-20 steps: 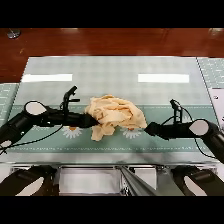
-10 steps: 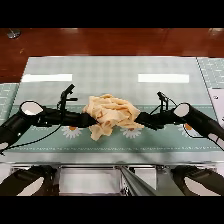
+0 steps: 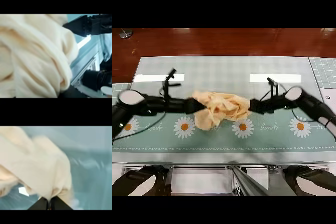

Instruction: Fold the shirts.

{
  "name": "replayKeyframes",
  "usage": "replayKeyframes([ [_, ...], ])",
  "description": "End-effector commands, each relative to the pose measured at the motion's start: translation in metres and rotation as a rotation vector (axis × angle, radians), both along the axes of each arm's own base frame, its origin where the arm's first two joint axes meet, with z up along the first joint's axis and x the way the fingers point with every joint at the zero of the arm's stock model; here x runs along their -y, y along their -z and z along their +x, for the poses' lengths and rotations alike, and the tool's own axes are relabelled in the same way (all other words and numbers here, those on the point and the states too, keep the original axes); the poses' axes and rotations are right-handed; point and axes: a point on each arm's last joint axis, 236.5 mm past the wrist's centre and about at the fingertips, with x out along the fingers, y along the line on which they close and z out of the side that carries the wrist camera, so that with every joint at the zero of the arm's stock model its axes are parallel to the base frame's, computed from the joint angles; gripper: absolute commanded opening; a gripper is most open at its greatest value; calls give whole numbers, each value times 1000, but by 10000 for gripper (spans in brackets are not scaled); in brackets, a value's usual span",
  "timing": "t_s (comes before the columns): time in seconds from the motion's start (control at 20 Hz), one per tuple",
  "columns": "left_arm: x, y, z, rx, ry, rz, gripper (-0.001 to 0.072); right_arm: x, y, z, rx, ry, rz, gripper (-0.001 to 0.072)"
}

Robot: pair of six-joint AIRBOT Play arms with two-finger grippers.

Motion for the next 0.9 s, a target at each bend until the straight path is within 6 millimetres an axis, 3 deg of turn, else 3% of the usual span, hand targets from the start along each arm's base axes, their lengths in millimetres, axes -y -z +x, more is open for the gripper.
replayKeyframes([
  [0.0, -27, -112, 48, 262, -52, -33, 26, 24, -124, 61, 213, 39, -21, 27],
  [0.1, -40, -202, 66, 471, -107, -48, 26, 29, -228, 88, 428, 60, 10, 27],
  [0.2, -52, -279, 58, 610, -147, -47, 26, 36, -323, 83, 634, 38, -22, 27],
  [0.3, -66, -311, 35, 681, -144, 90, 26, 47, -400, 53, 806, 10, -76, 27],
  [0.4, -88, -305, 14, 637, -154, 270, 26, 60, -450, 11, 945, 10, -125, 27],
  [0.55, -116, -269, -17, 464, -171, 443, 26, 86, -478, -61, 1034, 12, -240, 28],
  [0.65, -103, -259, -38, 429, -87, 451, 26, 96, -481, -103, 1053, 10, -274, 28],
  [0.75, -79, -249, -65, 393, 32, 449, 26, 103, -465, -136, 1001, -1, -299, 28],
  [0.85, -68, -237, -88, 364, 100, 503, 26, 104, -448, -161, 951, -8, -289, 28],
])
